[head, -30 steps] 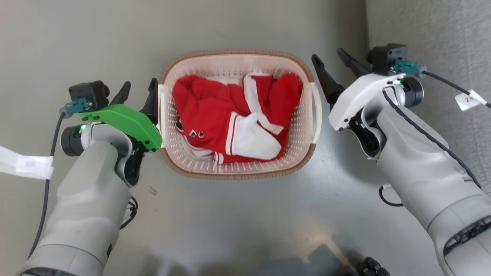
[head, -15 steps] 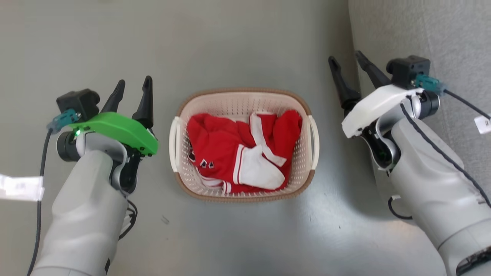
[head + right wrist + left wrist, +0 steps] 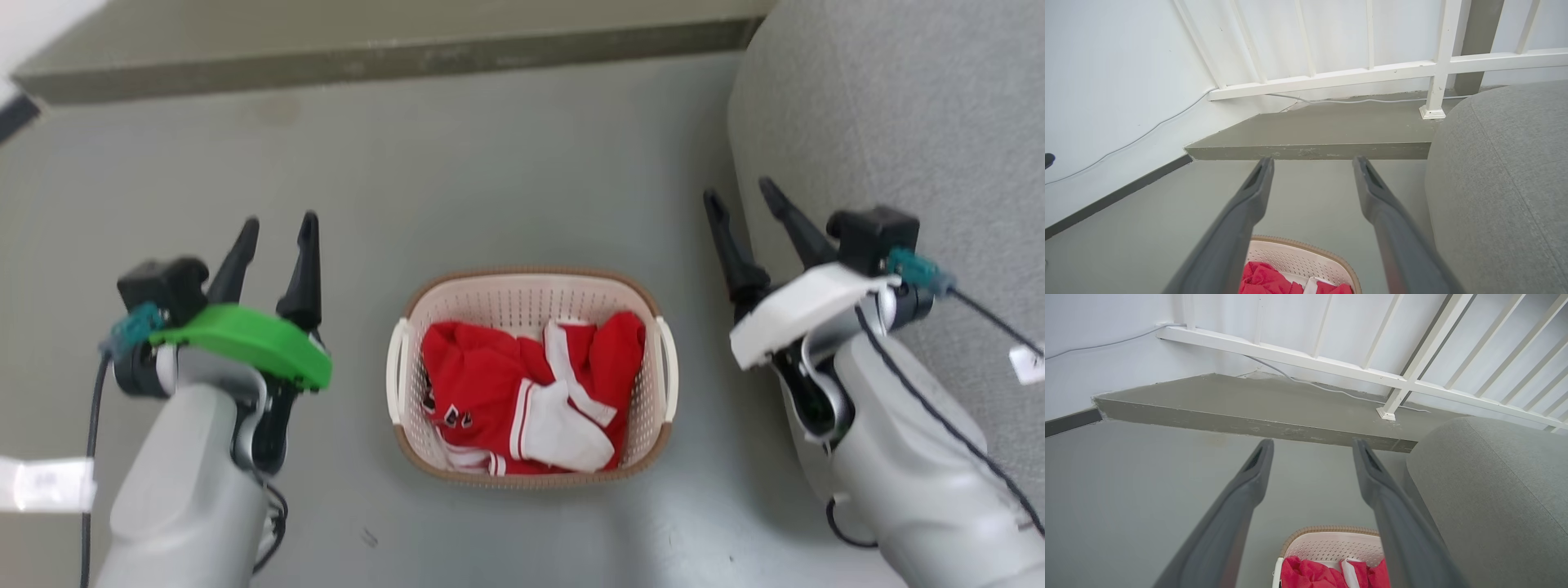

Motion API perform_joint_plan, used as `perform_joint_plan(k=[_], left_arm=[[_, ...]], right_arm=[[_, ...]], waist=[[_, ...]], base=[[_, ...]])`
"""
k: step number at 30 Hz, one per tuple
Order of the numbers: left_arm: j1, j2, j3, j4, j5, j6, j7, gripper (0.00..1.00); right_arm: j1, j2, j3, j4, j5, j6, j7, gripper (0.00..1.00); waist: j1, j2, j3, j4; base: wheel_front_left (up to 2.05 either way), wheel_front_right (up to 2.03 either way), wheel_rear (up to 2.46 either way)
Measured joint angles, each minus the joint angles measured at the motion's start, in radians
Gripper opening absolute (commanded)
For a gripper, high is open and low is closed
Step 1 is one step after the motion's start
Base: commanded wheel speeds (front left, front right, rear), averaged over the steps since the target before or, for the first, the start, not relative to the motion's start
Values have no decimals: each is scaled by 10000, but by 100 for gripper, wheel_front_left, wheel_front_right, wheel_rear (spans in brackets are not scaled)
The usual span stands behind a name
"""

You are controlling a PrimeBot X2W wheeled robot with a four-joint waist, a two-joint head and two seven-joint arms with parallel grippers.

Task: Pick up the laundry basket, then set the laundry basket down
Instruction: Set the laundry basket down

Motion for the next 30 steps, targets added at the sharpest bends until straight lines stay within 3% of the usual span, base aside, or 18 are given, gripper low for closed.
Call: perform_joint_plan(k=[7,15,20,30], left_arm=[[1088,-61,731,-796,173,159,0,100],[1856,-213,932,-1791,807,295,0,100],[2341,-222,1143,-2266,1262,462,0,100],[3045,-385,1235,-2890,1567,464,0,100]], right_arm=[[1033,21,-234,-736,-541,-199,0,100],[1804,-42,-602,-1455,-951,-418,0,100],[2155,-77,-878,-1856,-1127,-616,0,100],[2727,-29,-1037,-2380,-1438,-635,0,100]], waist=[[0,0,-892,3],[0,0,-1656,6],[0,0,-1880,28],[0,0,-2049,7]], base=[[0,0,0],[0,0,0],[0,0,0],[0,0,0]])
